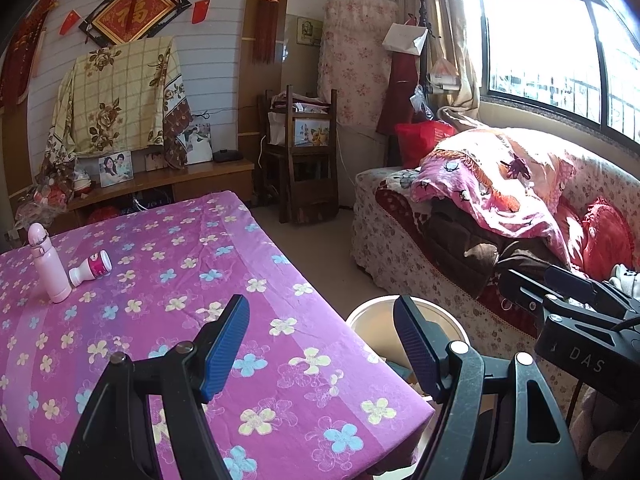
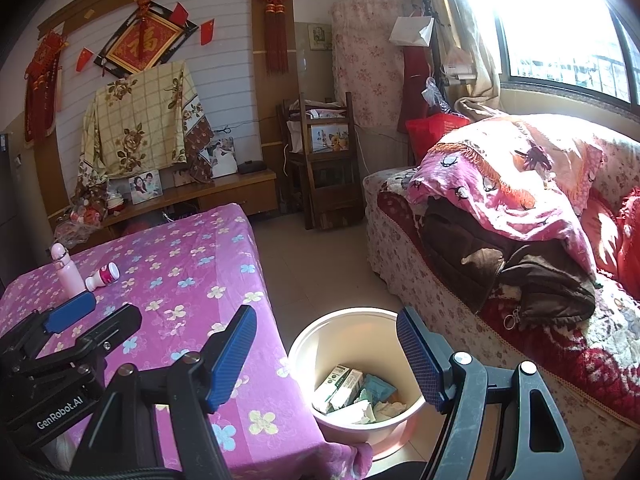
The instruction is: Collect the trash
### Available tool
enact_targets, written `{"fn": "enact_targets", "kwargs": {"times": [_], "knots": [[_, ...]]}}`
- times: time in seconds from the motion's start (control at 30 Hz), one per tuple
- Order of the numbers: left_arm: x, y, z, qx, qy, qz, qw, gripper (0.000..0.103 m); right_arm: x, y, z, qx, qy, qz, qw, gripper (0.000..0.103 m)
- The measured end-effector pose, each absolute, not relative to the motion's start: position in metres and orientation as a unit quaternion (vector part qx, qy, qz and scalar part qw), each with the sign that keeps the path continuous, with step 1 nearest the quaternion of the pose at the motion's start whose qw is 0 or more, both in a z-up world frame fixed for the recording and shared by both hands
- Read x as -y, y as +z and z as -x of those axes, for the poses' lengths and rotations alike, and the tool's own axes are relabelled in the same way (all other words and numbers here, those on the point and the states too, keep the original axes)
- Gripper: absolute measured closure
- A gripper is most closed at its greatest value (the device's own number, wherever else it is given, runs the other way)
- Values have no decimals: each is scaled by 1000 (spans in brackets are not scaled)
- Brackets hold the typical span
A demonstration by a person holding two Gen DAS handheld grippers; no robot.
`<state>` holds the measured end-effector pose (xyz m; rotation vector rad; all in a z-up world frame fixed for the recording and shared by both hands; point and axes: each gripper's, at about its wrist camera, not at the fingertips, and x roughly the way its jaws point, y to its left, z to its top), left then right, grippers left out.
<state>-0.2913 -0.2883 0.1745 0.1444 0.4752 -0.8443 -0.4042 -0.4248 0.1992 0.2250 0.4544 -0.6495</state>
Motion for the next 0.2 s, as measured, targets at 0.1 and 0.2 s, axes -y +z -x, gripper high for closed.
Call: {"fn": "enact_targets", "kwargs": {"times": [0.1,0.2], "knots": [[288,173,291,-225,-405,-72,883,28,426,197,403,-224,-316,-109,916,27],[286,169,287,-231,-405,-69,882,28,427,195,401,-228,-316,-109,914,27]]}}
